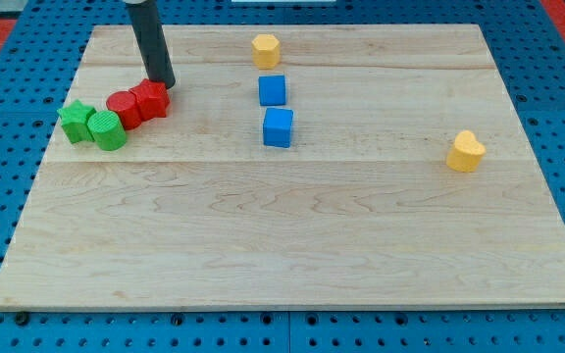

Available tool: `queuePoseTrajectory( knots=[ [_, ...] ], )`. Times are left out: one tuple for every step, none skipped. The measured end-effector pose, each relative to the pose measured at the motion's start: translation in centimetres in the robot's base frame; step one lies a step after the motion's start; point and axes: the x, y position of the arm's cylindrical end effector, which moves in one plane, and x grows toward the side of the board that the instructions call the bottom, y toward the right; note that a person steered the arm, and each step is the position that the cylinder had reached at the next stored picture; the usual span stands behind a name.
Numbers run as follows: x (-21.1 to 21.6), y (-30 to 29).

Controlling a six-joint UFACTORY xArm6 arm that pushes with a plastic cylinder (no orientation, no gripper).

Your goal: Place the red star below the blue cube

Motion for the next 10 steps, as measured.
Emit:
queuePoseTrajectory(
  knots=[
    [-0.1,-0.3],
    [-1.6,-3.6],
    [0.8,-3.8],
    [5.5,4.5],
    [9.8,8.0],
    [11.7,11.1],
    [12.6,6.3],
    [15.1,7.9],
    [15.4,10.2],
    [16.3,10.4]
  ],
)
